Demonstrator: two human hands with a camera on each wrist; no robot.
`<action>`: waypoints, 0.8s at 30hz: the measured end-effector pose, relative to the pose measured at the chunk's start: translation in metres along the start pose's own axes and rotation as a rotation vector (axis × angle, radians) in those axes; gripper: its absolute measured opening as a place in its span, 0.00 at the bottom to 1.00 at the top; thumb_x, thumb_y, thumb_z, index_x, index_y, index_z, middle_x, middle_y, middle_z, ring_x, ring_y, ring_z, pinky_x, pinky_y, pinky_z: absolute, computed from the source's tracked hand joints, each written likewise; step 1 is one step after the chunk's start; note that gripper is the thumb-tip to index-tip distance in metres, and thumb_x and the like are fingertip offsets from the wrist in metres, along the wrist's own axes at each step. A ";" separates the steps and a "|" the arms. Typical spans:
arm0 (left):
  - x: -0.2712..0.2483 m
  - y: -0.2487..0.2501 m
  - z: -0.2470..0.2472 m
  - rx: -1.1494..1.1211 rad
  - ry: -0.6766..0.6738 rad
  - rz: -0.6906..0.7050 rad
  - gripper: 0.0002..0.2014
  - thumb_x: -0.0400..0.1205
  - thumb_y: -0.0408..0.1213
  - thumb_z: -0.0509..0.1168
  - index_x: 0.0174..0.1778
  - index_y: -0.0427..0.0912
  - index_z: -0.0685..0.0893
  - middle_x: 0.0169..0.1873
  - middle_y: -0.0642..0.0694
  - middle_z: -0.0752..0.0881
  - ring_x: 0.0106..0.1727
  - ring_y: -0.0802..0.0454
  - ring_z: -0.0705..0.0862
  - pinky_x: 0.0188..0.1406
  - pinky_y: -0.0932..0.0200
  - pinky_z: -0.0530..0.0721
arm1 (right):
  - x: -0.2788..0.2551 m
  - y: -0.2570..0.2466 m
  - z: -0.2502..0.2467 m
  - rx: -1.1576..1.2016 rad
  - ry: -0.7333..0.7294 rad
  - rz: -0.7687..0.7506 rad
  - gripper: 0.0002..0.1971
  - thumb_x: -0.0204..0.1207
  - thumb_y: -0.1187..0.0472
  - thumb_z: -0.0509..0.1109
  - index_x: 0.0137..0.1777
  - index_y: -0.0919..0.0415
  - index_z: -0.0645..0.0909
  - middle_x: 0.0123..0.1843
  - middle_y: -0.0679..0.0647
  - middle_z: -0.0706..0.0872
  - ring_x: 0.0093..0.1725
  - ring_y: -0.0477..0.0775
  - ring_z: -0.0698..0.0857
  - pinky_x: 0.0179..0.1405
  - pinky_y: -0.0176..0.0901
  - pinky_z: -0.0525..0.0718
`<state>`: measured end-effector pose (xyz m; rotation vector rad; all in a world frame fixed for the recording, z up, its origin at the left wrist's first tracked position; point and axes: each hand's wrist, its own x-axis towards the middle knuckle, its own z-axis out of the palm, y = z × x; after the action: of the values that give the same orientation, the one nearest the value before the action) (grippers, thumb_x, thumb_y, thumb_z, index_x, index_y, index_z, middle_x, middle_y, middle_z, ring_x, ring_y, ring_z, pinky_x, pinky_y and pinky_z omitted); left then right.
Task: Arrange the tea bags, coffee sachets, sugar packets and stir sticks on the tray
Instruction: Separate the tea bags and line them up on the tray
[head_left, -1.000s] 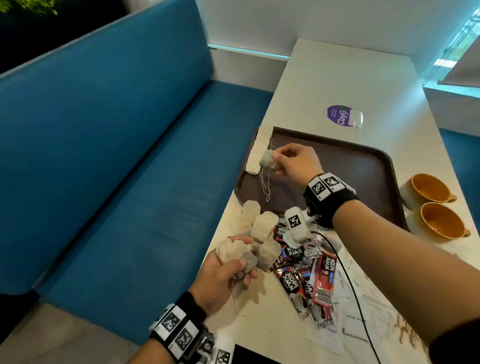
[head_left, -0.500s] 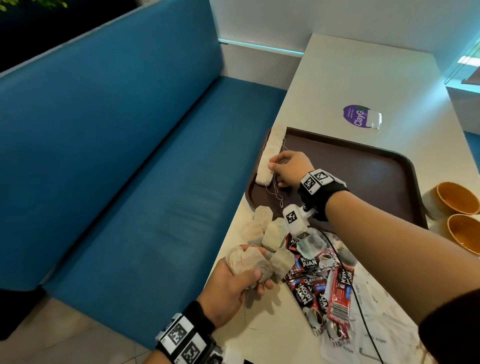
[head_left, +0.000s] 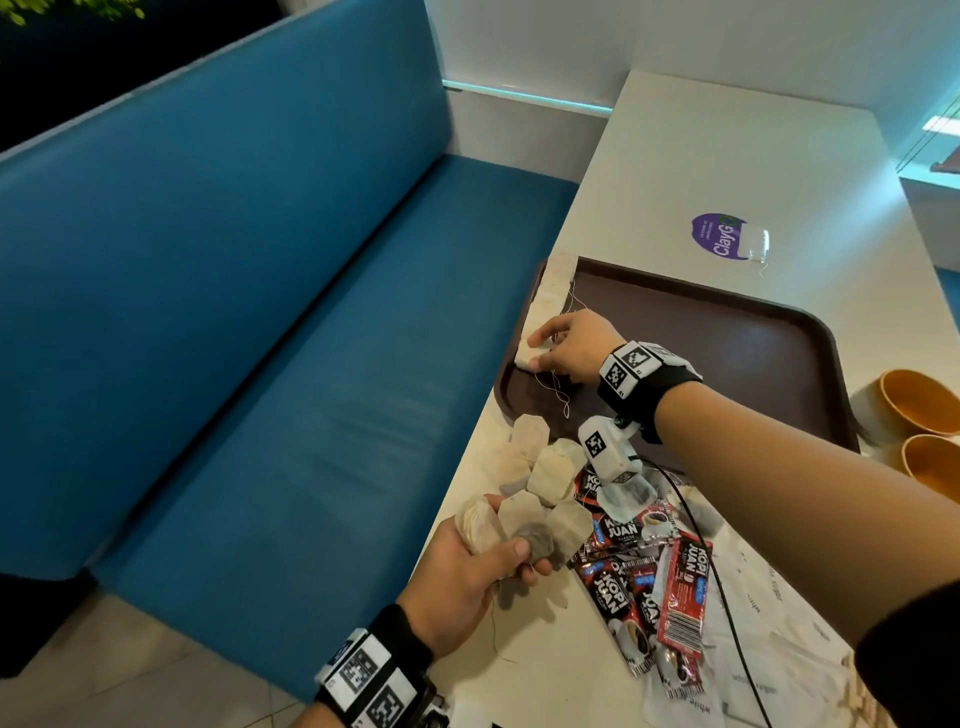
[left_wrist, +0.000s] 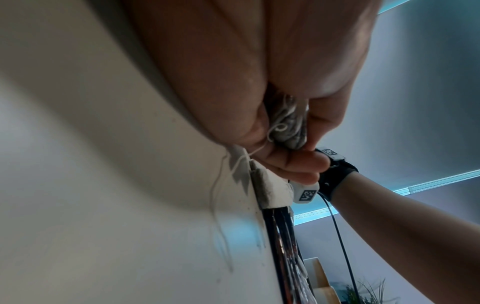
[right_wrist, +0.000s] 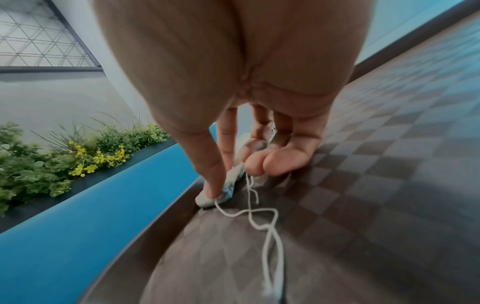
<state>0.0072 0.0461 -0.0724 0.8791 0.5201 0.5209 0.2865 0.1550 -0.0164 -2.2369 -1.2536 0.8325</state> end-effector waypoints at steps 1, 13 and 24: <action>0.000 0.001 0.000 0.011 -0.001 0.004 0.13 0.80 0.30 0.73 0.60 0.36 0.85 0.42 0.28 0.89 0.36 0.45 0.87 0.34 0.56 0.86 | 0.000 0.000 0.000 0.004 0.000 -0.004 0.17 0.67 0.52 0.87 0.56 0.49 0.91 0.51 0.50 0.85 0.46 0.51 0.84 0.56 0.49 0.89; -0.002 0.003 0.004 -0.021 0.070 0.024 0.08 0.77 0.30 0.73 0.49 0.46 0.91 0.39 0.34 0.87 0.39 0.42 0.84 0.36 0.55 0.84 | -0.074 -0.012 -0.020 0.289 0.178 -0.125 0.05 0.77 0.55 0.79 0.50 0.46 0.90 0.45 0.51 0.90 0.37 0.45 0.86 0.46 0.42 0.85; -0.006 0.004 0.012 0.120 0.127 0.075 0.05 0.78 0.32 0.77 0.42 0.47 0.90 0.36 0.37 0.88 0.34 0.48 0.83 0.31 0.59 0.83 | -0.225 0.010 0.035 0.641 0.069 -0.040 0.11 0.72 0.54 0.84 0.53 0.51 0.90 0.43 0.52 0.89 0.40 0.50 0.86 0.41 0.51 0.89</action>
<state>0.0092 0.0383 -0.0615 0.9871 0.6407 0.6214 0.1773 -0.0425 0.0167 -1.7015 -0.8359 0.9652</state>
